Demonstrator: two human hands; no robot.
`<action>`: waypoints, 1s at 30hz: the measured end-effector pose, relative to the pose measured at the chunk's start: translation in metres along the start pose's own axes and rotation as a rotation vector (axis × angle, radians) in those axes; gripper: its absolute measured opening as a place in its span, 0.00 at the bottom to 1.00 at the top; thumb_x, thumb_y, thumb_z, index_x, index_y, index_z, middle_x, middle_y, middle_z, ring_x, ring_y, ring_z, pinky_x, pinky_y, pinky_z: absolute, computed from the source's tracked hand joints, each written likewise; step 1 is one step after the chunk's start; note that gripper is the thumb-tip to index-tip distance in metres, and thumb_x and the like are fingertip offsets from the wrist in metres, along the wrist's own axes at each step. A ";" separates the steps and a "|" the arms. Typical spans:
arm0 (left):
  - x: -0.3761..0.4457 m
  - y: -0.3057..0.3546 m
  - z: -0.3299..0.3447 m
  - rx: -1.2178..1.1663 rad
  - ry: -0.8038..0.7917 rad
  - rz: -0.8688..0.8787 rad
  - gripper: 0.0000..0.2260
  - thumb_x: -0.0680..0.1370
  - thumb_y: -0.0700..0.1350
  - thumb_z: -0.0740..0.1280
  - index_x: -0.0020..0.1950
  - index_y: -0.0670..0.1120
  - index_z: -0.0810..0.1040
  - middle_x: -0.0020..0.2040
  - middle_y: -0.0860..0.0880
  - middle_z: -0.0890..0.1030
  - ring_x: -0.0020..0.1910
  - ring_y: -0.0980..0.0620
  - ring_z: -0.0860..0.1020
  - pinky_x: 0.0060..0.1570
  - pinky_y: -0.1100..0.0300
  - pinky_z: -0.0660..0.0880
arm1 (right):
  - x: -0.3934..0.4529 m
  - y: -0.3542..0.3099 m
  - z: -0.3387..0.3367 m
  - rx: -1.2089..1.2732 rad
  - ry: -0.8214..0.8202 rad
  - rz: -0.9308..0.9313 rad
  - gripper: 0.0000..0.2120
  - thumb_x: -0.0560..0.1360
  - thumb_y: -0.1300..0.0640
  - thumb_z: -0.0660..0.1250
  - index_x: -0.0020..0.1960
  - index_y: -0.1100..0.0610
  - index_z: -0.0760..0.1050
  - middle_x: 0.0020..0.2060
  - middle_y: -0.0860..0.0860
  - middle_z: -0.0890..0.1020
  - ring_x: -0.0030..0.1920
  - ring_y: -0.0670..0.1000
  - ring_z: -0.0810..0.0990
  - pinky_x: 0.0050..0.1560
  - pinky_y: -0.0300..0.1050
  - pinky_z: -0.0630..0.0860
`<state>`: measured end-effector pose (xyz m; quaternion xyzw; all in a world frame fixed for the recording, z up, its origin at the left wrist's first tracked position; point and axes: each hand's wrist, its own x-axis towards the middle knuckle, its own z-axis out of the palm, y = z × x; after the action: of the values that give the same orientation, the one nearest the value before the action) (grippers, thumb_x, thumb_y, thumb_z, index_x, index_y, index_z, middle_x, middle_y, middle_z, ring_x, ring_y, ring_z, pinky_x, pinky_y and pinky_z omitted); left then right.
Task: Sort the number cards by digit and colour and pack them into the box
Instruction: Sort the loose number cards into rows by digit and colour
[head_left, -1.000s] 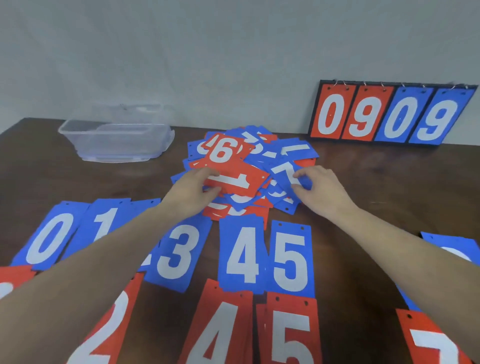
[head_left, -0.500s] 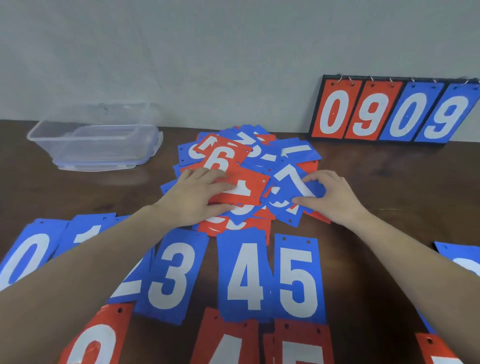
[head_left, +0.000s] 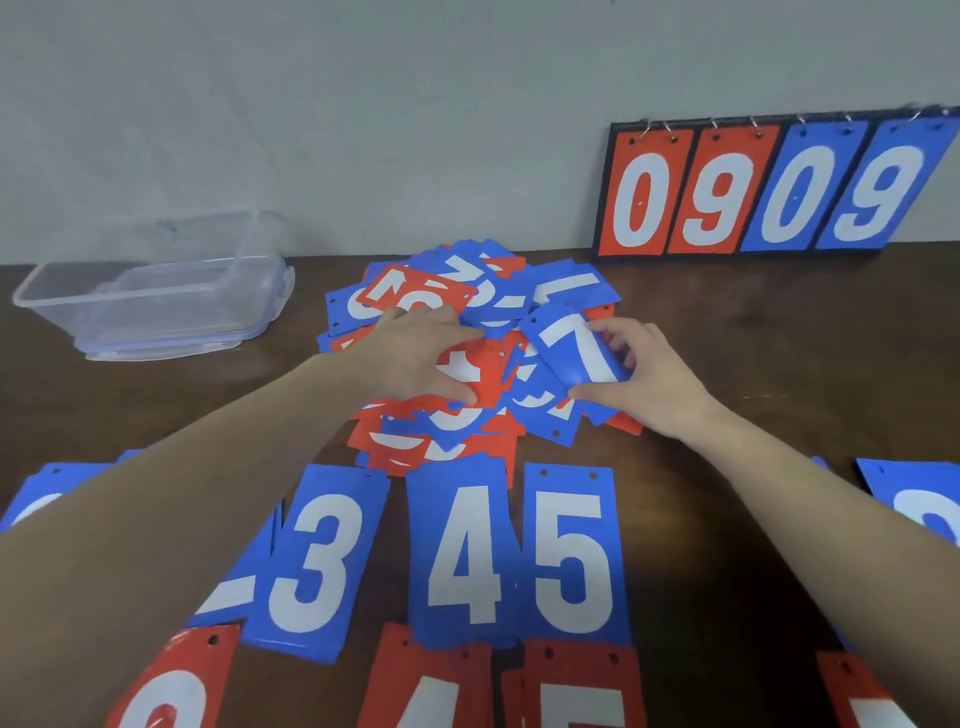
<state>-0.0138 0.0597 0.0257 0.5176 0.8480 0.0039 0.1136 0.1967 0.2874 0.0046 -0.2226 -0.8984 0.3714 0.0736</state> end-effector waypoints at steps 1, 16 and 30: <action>0.003 0.000 0.001 0.007 -0.013 -0.010 0.34 0.74 0.63 0.72 0.77 0.57 0.67 0.72 0.54 0.71 0.71 0.50 0.68 0.70 0.48 0.62 | 0.000 0.000 0.000 0.009 -0.001 -0.002 0.35 0.67 0.42 0.80 0.70 0.41 0.68 0.56 0.44 0.71 0.52 0.45 0.74 0.51 0.42 0.76; 0.012 0.029 -0.017 -0.134 -0.012 -0.031 0.24 0.74 0.61 0.73 0.66 0.53 0.76 0.60 0.54 0.78 0.59 0.52 0.76 0.60 0.55 0.73 | -0.005 -0.017 0.011 -0.110 0.037 0.090 0.45 0.65 0.38 0.80 0.75 0.45 0.61 0.63 0.46 0.76 0.65 0.50 0.74 0.63 0.52 0.72; -0.004 0.088 -0.053 -0.988 0.329 -0.375 0.22 0.81 0.61 0.63 0.69 0.52 0.64 0.50 0.53 0.80 0.44 0.54 0.83 0.43 0.63 0.79 | -0.021 -0.022 -0.010 0.433 0.173 0.275 0.20 0.81 0.51 0.67 0.71 0.49 0.68 0.64 0.46 0.78 0.62 0.47 0.79 0.46 0.41 0.77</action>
<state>0.0546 0.1030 0.0888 0.2356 0.8295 0.4618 0.2075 0.2111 0.2703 0.0272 -0.3525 -0.7497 0.5411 0.1446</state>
